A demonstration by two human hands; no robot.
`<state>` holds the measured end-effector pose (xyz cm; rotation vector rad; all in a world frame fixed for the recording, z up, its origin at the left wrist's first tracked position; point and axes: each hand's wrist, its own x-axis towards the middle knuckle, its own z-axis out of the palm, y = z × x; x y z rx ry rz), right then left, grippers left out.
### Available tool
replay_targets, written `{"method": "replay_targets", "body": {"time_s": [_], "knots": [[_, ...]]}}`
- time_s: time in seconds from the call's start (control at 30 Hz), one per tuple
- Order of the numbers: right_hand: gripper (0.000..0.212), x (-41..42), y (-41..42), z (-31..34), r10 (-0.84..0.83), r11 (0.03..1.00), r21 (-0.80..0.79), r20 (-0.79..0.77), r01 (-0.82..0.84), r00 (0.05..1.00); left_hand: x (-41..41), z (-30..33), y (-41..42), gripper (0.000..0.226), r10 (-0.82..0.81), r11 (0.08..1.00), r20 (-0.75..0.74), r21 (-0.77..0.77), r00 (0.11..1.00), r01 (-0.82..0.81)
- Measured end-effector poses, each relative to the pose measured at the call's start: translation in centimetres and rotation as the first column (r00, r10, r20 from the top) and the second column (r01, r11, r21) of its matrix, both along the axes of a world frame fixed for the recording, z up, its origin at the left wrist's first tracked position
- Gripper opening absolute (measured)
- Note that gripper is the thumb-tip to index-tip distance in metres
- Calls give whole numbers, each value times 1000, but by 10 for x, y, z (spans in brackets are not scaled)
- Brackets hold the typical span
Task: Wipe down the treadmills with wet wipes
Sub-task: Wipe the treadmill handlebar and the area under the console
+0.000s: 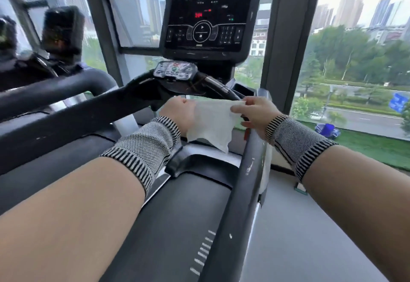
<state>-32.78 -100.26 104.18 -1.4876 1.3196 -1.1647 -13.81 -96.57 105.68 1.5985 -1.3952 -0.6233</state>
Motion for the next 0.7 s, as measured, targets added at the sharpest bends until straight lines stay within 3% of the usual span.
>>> {"method": "replay_targets", "body": {"time_s": [0.1,0.2,0.3,0.5,0.7], "knots": [[7,18,-48,-2,183,965,121,335,-234,924,10,-3,-20,35,122,991,-220,-26,968,-131],[4,25,-88,-1,279,927,129,394,-353,876,8,-11,-43,43,102,994,-460,74,882,-76],[4,19,-117,4,340,904,120,378,-410,861,3,-21,-74,18,128,989,-378,123,917,-87],[7,-21,-144,10,423,811,173,485,-559,765,-20,-26,-126,22,118,989,-319,123,940,-83],[16,-77,-152,-2,441,750,290,450,-594,777,-59,-33,-171,29,-49,997,-182,51,982,59]]}}
